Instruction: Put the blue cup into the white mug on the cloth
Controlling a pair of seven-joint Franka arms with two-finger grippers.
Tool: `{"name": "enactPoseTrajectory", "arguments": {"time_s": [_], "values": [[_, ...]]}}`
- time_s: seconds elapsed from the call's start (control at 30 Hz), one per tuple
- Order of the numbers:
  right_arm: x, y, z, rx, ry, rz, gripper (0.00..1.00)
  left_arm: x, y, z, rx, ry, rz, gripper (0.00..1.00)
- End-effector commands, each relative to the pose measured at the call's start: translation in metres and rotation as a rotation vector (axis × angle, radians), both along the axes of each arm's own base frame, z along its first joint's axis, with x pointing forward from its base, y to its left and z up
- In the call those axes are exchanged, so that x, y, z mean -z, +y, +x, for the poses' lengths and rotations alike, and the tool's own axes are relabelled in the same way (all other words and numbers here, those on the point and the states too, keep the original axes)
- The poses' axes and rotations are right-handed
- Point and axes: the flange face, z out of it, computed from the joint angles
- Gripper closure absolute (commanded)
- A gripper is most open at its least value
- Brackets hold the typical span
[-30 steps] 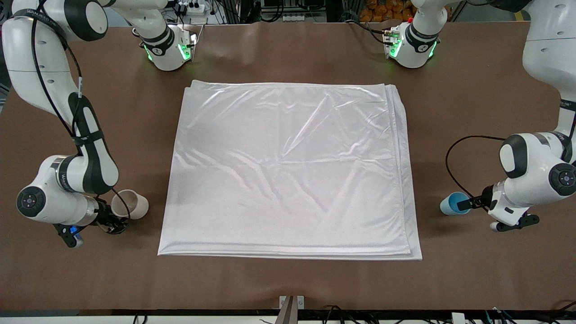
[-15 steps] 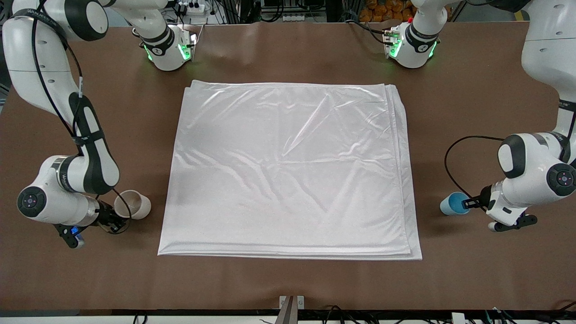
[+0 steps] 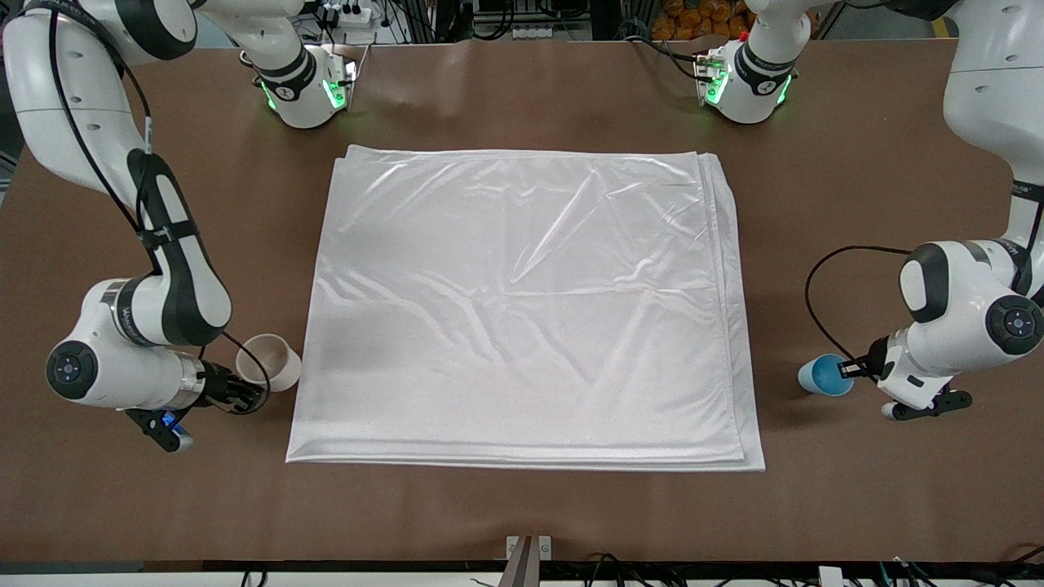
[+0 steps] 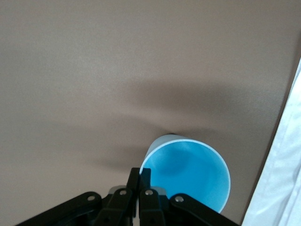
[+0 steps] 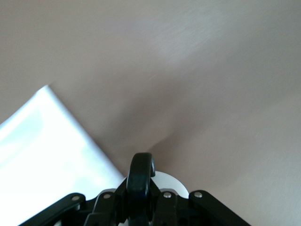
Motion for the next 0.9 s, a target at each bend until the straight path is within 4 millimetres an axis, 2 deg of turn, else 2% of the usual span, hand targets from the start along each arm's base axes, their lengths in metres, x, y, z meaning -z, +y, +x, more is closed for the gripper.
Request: {"name": "enactPoseTrajectory", "arguments": {"time_s": [0.0,0.1,0.23,0.43,0.67,0.87], "values": [[-0.044,0.004,-0.011,-0.040,0.027,0.097,1.00,-0.022,-0.009,-0.001,0.046,-0.024,0.036,1.00],[-0.059,0.010,-0.014,-0.051,0.039,0.151,1.00,-0.046,-0.014,0.000,0.057,-0.054,0.043,1.00],[-0.076,0.019,-0.016,-0.051,0.031,0.215,1.00,-0.085,-0.038,-0.001,0.111,-0.075,0.036,1.00],[-0.080,0.049,-0.017,0.040,0.054,0.214,1.00,-0.138,-0.070,-0.010,0.167,-0.101,0.039,1.00],[-0.081,0.102,-0.020,0.089,0.074,0.198,1.00,-0.189,-0.137,-0.019,0.235,-0.078,0.002,1.00],[-0.082,0.147,-0.025,0.113,0.070,0.191,1.00,-0.215,-0.193,-0.030,0.198,-0.072,-0.031,1.00]]}}
